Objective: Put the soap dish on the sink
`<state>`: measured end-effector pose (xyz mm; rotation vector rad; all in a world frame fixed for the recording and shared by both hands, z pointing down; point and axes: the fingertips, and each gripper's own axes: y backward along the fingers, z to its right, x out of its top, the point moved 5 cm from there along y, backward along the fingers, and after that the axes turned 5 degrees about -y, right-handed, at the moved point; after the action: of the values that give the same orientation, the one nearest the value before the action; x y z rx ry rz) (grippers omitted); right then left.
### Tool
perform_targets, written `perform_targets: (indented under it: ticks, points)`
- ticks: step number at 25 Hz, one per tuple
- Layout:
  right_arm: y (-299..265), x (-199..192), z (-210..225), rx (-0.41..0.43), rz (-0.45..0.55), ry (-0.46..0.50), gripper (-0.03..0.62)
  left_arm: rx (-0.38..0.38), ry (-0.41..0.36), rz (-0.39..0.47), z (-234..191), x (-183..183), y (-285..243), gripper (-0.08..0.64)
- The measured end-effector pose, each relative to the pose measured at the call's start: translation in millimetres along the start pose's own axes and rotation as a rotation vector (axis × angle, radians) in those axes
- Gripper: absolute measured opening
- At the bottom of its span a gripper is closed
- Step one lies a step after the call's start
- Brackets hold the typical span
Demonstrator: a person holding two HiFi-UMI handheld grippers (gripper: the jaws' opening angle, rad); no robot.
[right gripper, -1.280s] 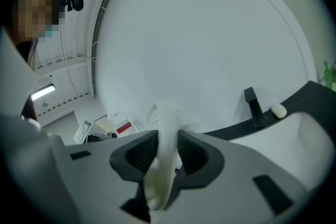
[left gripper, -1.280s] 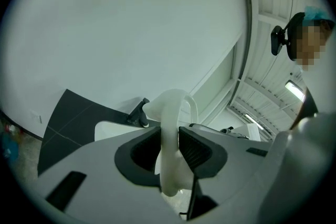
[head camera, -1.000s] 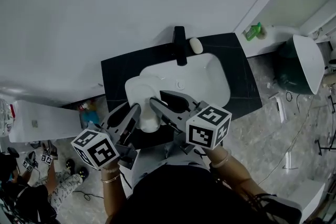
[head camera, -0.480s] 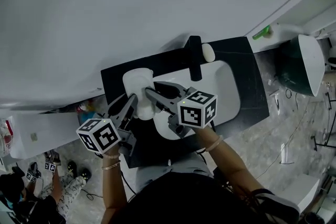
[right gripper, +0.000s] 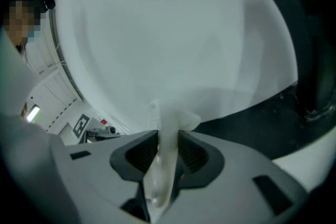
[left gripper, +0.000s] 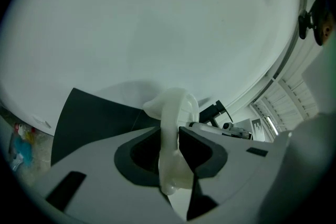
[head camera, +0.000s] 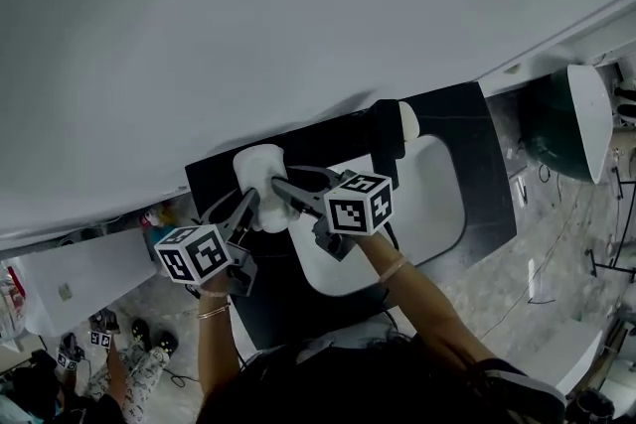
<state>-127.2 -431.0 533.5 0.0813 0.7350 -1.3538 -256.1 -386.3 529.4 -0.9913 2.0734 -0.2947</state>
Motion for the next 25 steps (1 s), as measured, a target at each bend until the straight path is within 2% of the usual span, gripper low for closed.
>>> perform_targets:
  ticks: [4,13,21,25]
  points:
    - [-13,-5,17,0.000,-0.019,-0.038,0.126,0.006,0.055,-0.018,-18,-5,-11,0.114]
    - [-32,-6,36,0.015,-0.033,-0.072,0.126,0.027,0.072,-0.042,-38,-3,-24,0.114]
    - [-40,-12,44,-0.013,-0.070,-0.035,0.127,0.021,0.083,-0.072,-50,-10,-31,0.114]
    - [-41,-12,43,-0.027,-0.073,-0.028,0.127,-0.003,0.113,-0.073,-53,-12,-32,0.114]
